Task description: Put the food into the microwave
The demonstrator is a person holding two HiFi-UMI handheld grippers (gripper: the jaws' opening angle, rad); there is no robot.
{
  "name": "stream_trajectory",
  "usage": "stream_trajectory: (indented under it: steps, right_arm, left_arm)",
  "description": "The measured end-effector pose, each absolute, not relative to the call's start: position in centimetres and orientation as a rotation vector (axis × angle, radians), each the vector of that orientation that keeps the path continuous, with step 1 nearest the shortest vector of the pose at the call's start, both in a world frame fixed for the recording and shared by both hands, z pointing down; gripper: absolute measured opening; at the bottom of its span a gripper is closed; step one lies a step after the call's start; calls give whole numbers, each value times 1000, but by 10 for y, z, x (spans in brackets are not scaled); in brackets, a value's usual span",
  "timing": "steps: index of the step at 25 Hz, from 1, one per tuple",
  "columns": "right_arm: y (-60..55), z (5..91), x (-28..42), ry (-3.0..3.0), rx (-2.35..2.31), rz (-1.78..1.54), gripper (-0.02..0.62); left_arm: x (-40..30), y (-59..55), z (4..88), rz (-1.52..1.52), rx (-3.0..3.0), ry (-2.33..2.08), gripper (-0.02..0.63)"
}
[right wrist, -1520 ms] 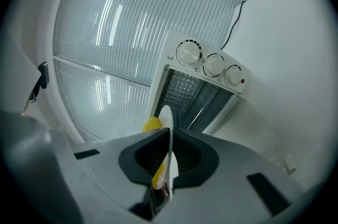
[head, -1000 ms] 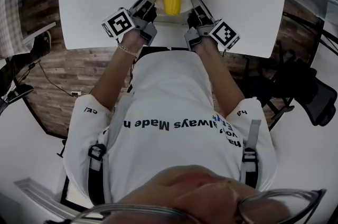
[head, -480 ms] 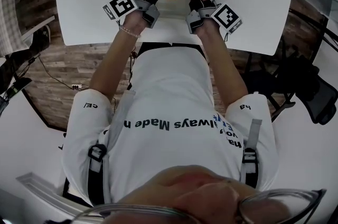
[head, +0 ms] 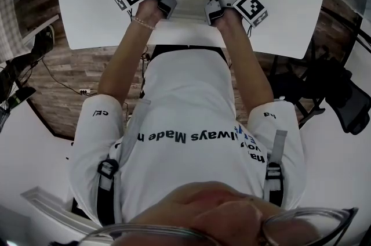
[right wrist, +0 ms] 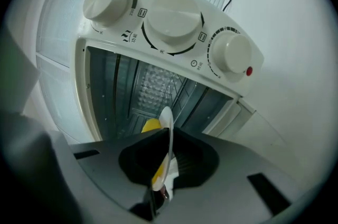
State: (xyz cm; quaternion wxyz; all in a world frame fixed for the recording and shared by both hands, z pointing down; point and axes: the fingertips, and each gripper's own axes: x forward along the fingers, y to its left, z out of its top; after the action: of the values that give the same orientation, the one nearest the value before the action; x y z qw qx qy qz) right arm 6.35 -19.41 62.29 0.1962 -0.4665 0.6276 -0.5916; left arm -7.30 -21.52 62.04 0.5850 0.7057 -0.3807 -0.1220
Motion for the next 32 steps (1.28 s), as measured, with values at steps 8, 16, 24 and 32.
stream_trajectory:
  steps: [8, 16, 24, 32]
  right_arm:
    - [-220, 638, 60, 1698, -1319, -1689, 23]
    - [-222, 637, 60, 1649, -1333, -1695, 23]
    - [-227, 638, 60, 1633, -1318, -1690, 23]
    - [-228, 636, 59, 1651, -1338, -1676, 23]
  left_arm:
    - [-76, -240, 633, -306, 1606, -892, 18]
    - [-74, -236, 622, -348, 1629, -866, 63]
    - [-68, -203, 625, -420, 1548, -838, 71]
    - [-68, -201, 629, -426, 1500, -850, 25]
